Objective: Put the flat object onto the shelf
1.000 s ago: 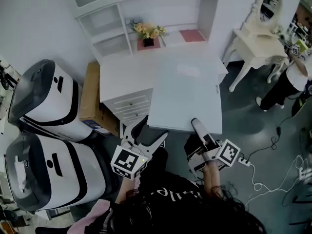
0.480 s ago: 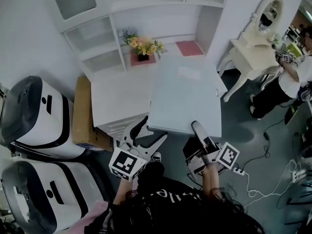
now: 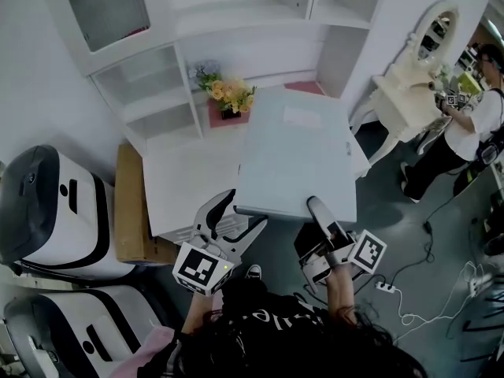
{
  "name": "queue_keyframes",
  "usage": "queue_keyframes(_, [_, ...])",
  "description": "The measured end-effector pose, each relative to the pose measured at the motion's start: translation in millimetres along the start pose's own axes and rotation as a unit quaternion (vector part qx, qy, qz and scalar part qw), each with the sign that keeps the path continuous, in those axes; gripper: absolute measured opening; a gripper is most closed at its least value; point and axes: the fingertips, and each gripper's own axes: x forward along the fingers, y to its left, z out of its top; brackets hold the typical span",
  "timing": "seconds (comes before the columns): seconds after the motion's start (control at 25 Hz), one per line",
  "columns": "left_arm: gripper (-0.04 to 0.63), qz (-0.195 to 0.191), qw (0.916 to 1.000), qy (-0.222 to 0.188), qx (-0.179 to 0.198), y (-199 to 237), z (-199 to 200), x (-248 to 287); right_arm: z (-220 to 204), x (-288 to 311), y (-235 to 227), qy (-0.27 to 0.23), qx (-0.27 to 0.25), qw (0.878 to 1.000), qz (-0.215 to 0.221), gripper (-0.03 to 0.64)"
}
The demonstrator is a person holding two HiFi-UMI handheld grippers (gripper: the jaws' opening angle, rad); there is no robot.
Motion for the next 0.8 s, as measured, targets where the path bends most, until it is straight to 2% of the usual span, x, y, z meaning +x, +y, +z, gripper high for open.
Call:
queue_keyframes(0.48, [0.342,-0.002,0.9997,-0.022,0.012,32,15,24,21,36,7,0.000,-0.020,1.000,0.015,0.299])
queue_keyframes(0.8, [0.342,0.023,0.9978,-0.045,0.043,59,39,52,55,74,21,0.023,-0.035,0.998,0.048,0.299])
